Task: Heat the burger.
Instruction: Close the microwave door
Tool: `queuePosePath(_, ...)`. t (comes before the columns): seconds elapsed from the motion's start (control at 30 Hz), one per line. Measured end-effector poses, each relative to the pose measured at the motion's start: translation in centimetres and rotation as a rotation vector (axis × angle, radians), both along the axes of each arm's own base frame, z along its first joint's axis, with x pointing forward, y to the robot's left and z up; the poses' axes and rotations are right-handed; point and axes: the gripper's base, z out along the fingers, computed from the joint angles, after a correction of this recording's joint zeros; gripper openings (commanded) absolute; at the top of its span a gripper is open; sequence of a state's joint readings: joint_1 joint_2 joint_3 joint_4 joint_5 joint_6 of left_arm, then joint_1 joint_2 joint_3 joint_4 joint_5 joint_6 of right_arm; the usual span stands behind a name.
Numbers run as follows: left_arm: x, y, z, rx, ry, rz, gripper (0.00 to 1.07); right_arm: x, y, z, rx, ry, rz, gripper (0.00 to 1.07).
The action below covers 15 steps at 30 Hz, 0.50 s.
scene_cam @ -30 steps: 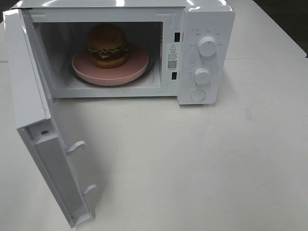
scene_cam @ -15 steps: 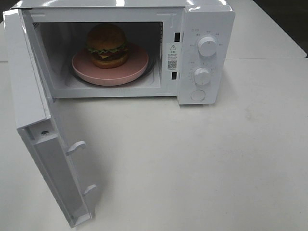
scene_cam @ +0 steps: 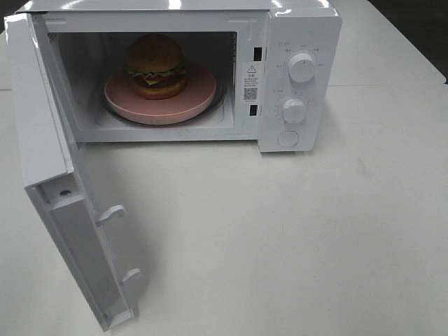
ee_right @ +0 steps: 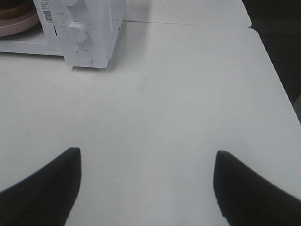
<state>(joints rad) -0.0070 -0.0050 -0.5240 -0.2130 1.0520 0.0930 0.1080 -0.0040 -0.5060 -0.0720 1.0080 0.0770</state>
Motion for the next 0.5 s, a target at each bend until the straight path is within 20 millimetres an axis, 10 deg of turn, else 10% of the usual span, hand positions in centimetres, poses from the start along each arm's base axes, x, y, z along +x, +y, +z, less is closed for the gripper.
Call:
queuePosePath(0.17,0.7,0.1,1.1,-0.011,-0.049,0.013,0.92,0.0,0.0,0.0,0.0,0.0,0.0,0.75)
queuePosePath(0.5,4.3,0.2,1.7,-0.021,0.024,0.034,0.16,0.0,0.0,0.0,0.0,0.0,0.0,0.75)
